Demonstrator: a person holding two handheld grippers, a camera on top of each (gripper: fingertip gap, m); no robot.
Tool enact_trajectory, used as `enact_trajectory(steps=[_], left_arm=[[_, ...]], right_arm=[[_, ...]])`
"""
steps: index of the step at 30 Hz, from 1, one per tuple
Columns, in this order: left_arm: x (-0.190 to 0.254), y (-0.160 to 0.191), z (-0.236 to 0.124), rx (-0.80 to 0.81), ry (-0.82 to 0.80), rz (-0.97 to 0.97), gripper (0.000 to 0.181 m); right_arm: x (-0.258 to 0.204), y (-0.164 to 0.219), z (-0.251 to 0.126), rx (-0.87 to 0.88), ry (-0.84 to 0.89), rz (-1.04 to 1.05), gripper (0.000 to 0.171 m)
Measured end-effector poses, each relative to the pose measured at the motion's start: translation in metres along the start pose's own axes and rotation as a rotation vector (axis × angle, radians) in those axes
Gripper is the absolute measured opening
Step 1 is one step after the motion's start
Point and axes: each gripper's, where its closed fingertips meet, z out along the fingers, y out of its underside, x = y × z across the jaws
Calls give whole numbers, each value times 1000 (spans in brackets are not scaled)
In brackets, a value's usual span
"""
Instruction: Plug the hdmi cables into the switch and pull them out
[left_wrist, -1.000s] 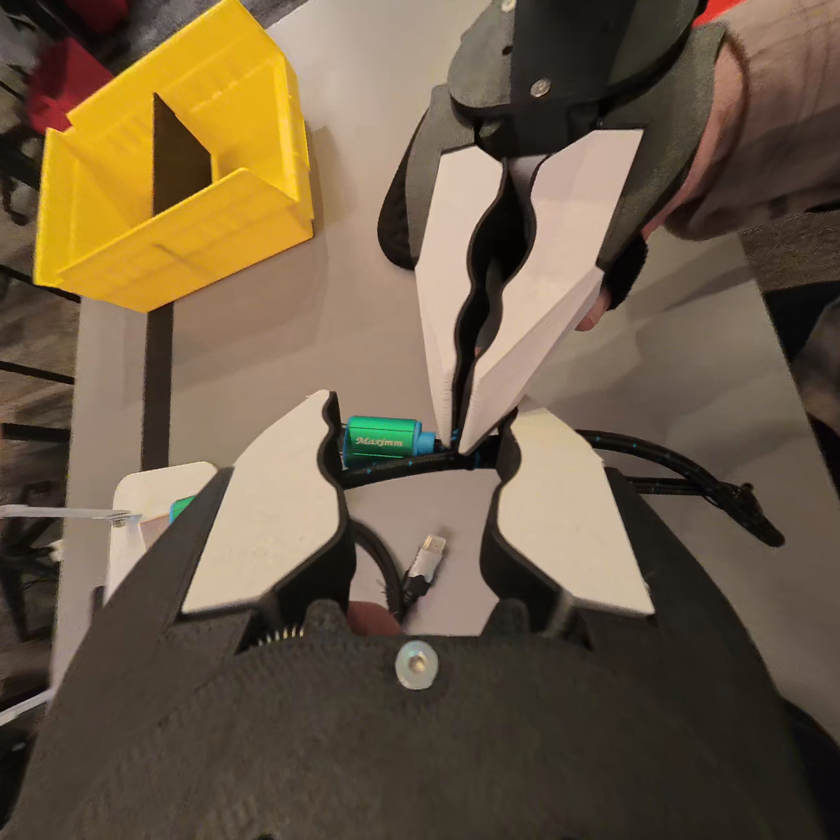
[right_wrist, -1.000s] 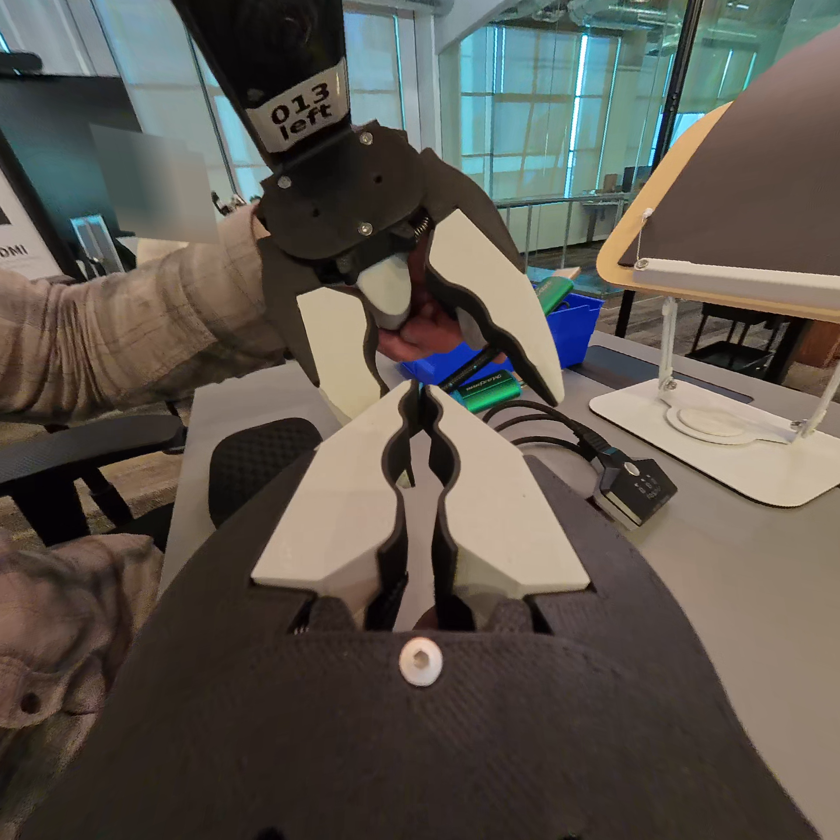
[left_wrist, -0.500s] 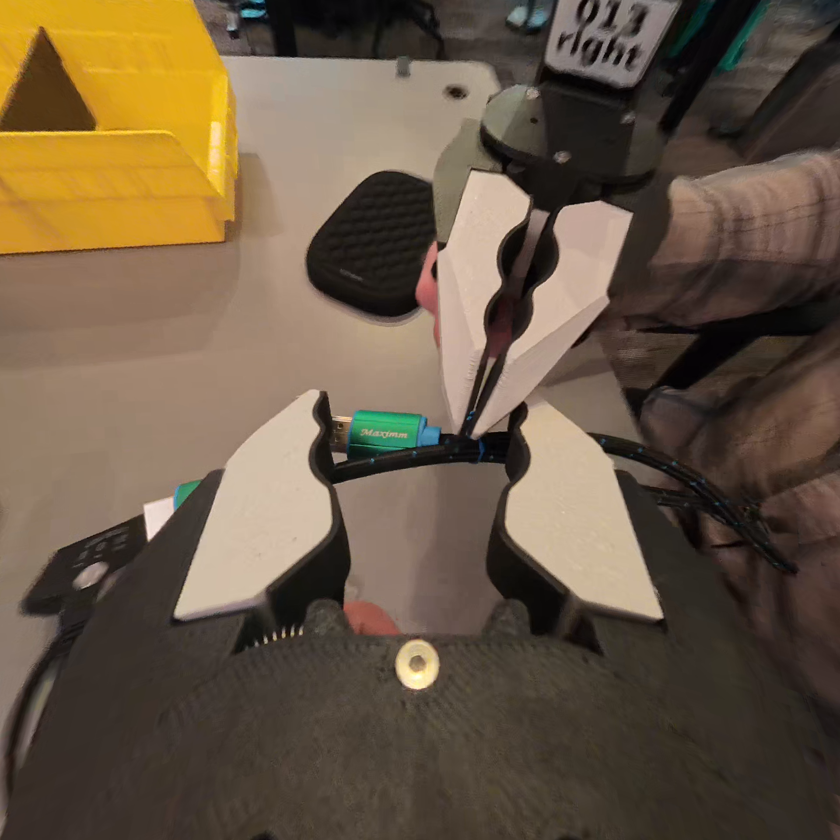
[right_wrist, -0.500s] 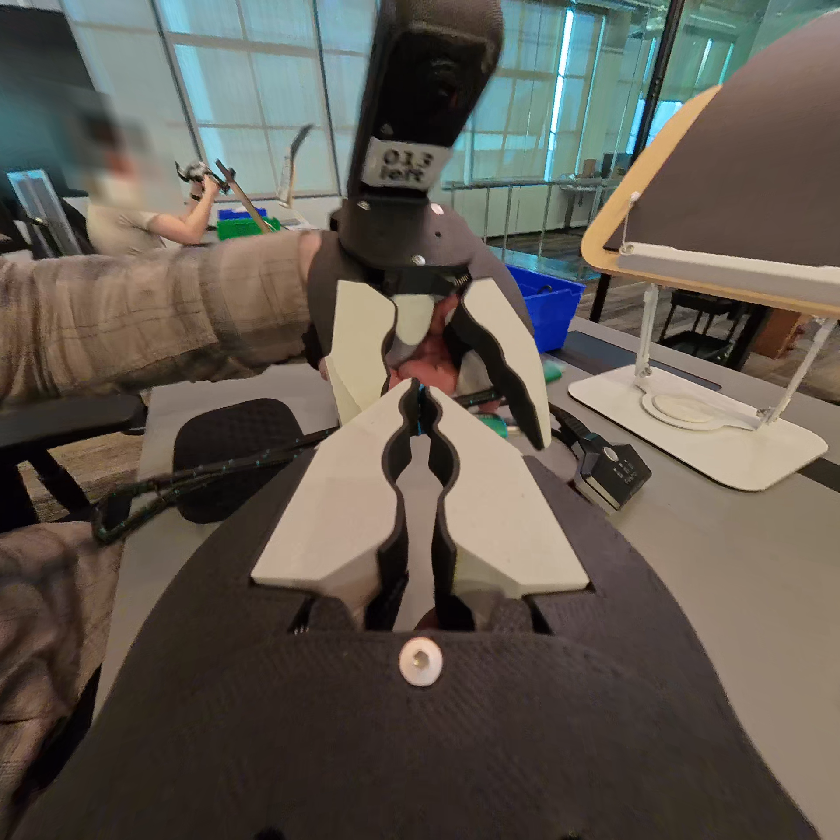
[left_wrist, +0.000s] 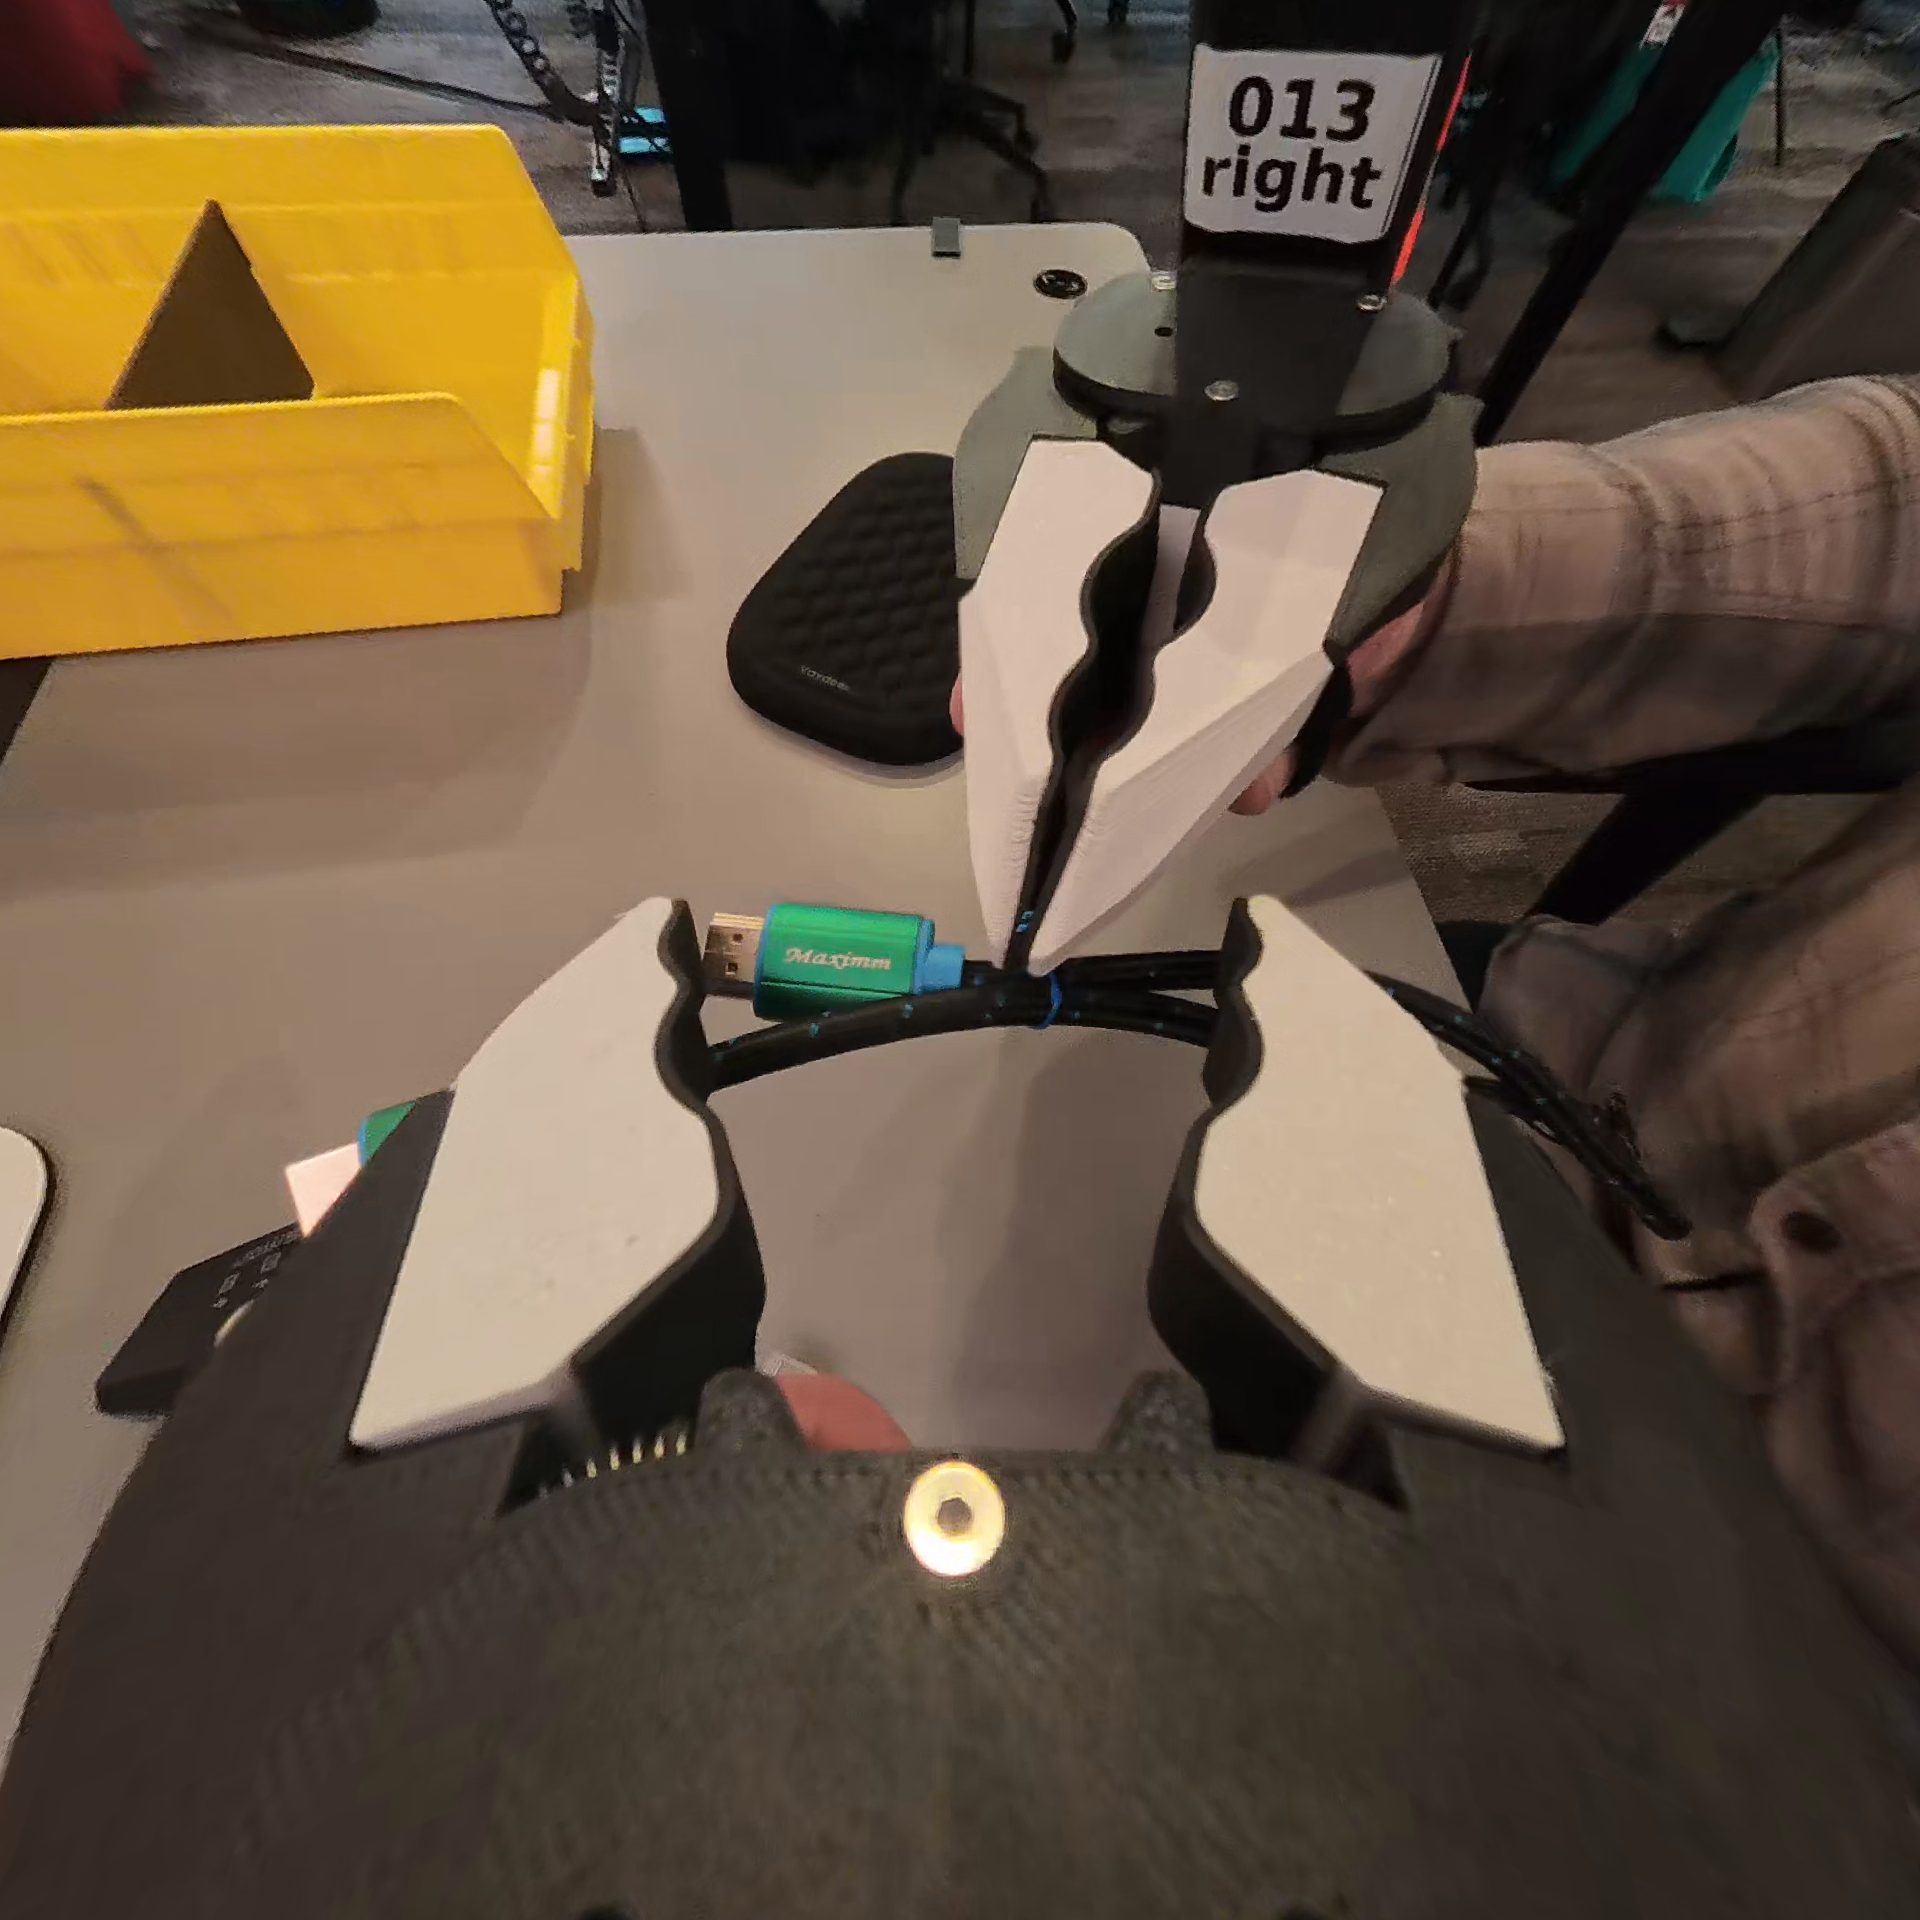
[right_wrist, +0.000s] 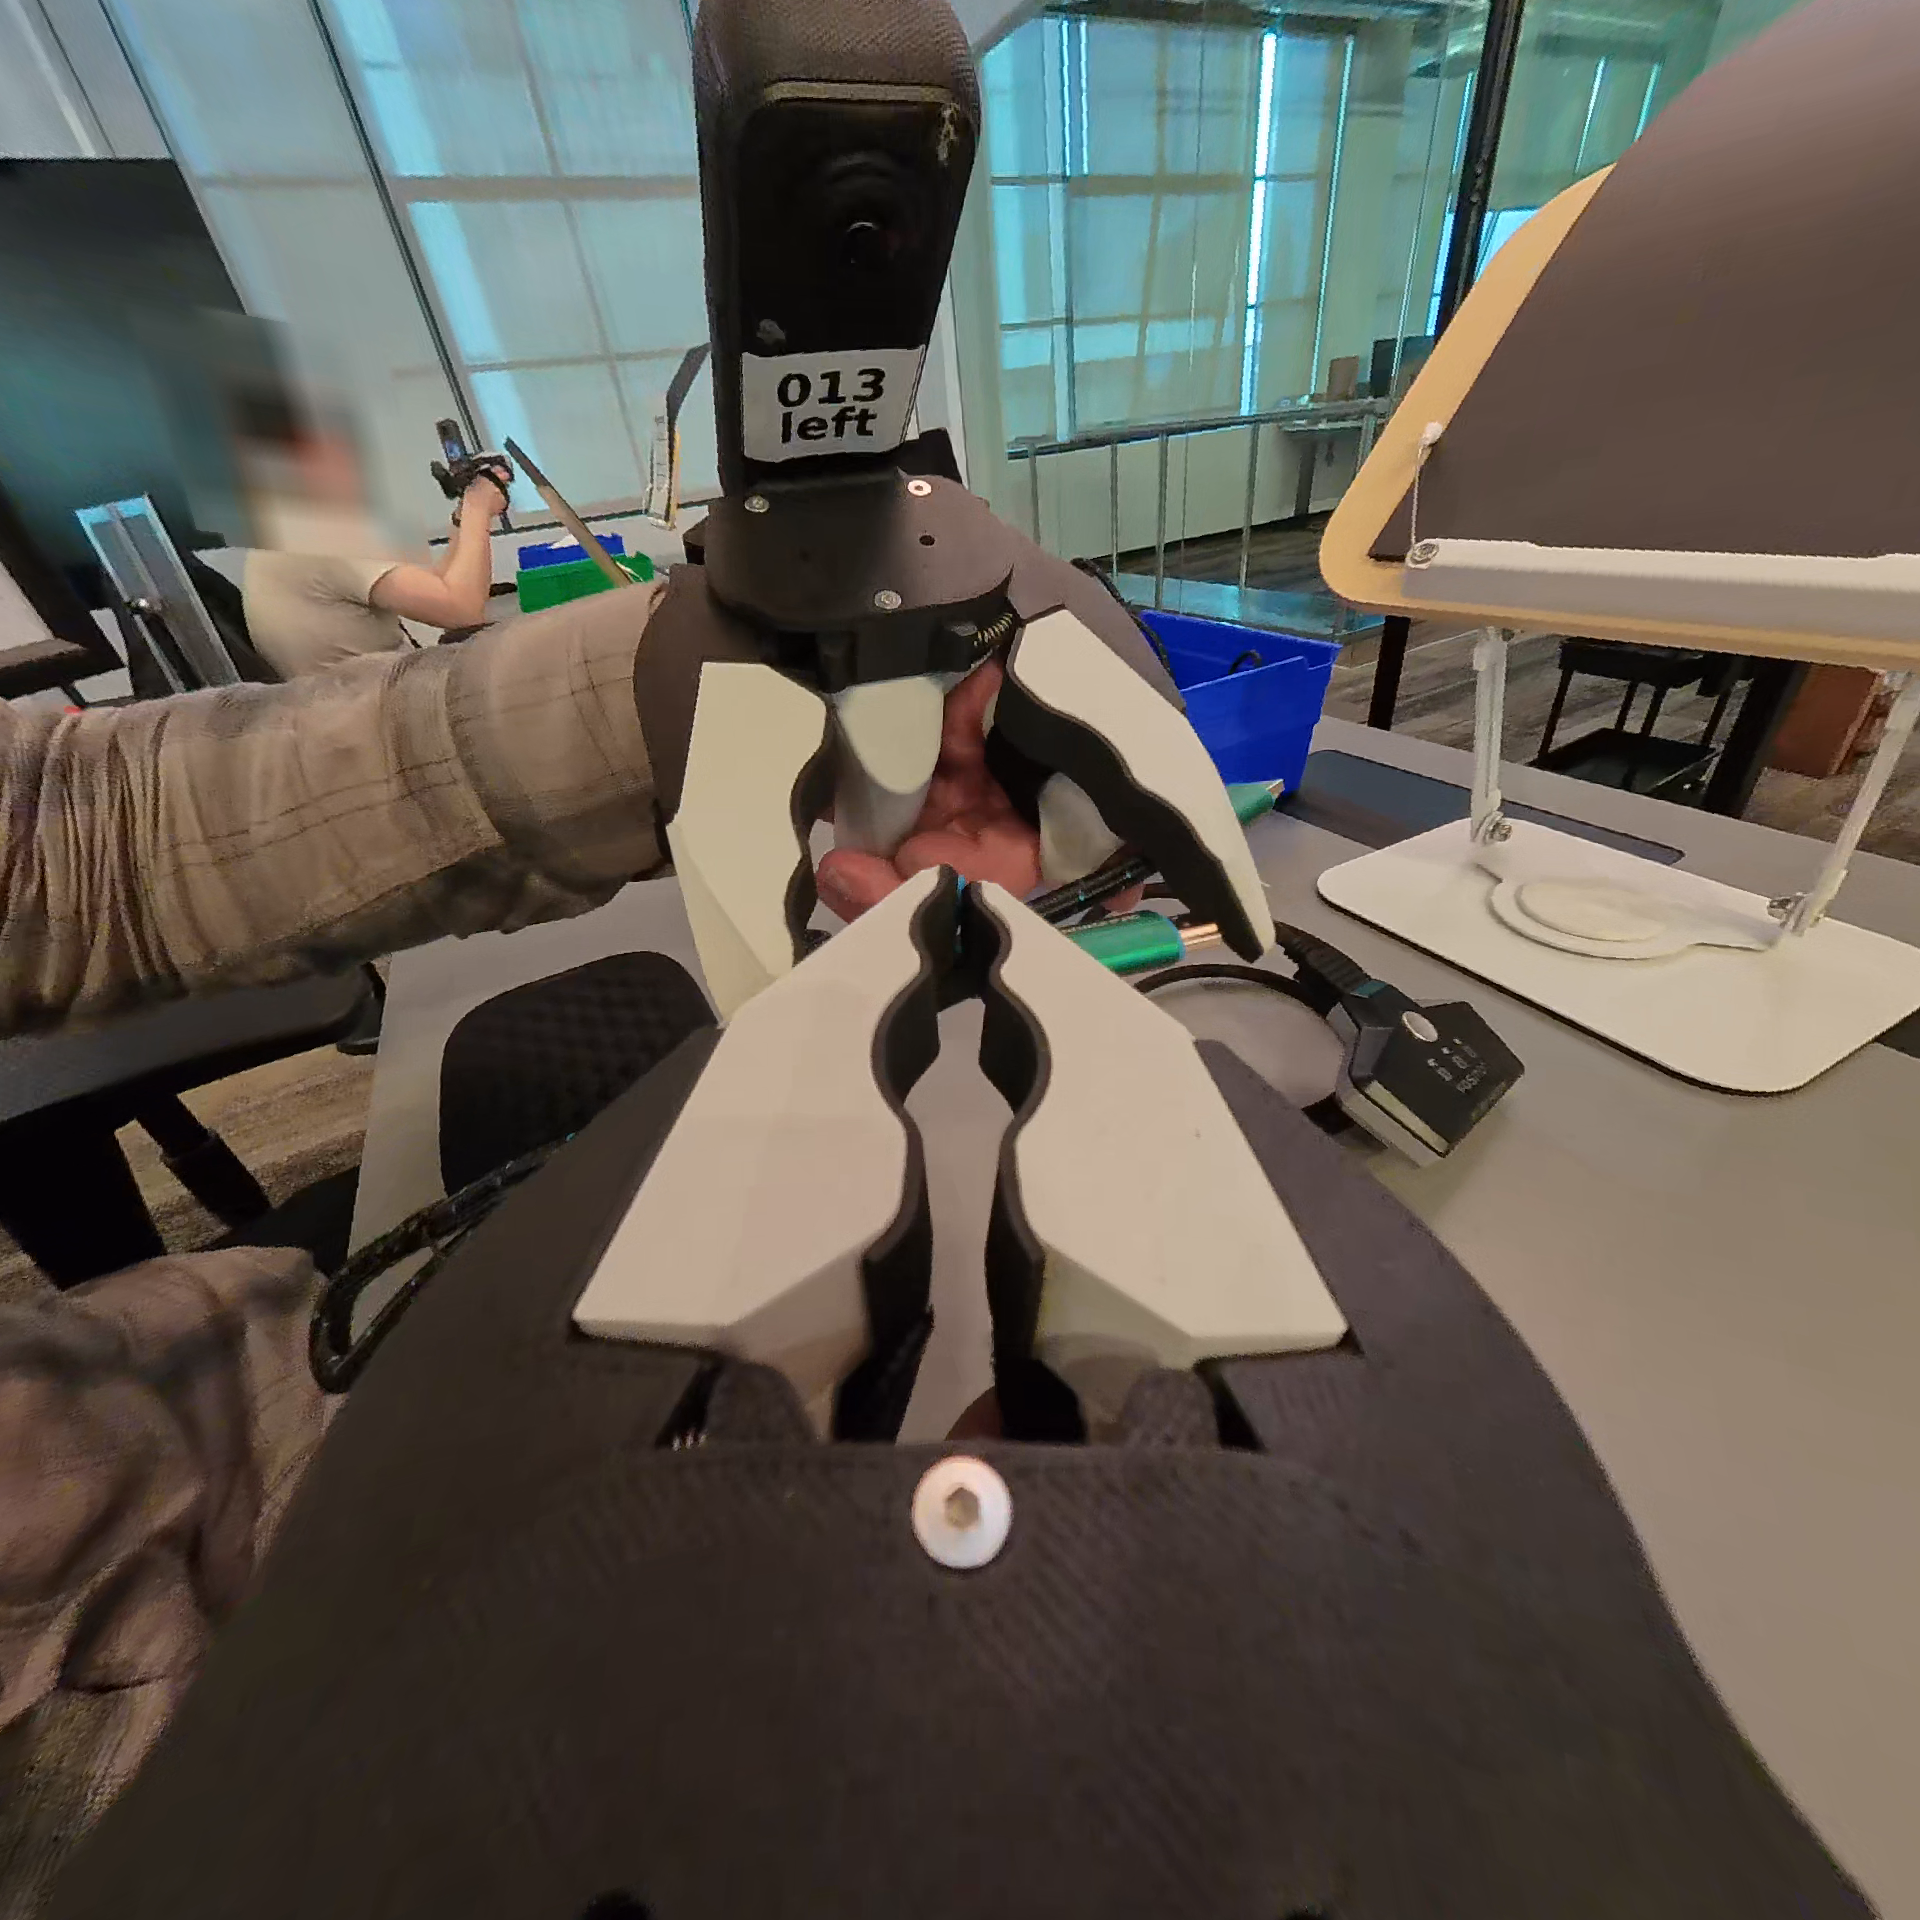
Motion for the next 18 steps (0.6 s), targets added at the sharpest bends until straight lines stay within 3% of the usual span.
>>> enact_trajectory(steps=[1,3,5,8,11,18], left_arm=[[3,-1,-2,3,22,-4,93],[12,-3,-7,28,126,-80,93],[15,-17,-17,163,224,-161,95],[12,-21,-23,251,289,-246,91],[14,-14,-19,246,306,-254,88],[43,9,13,51,298,-118,84]], right_arm=[[-2,0,0,3,-11,4,0],[-6,-4,0,13,-40,3,0],[-8,-8,-1,21,-45,-10,0],[-8,-14,-6,59,-57,-11,0],[-5,-23,-11,123,-70,37,0],[-2,-34,-14,169,-42,66,0]])
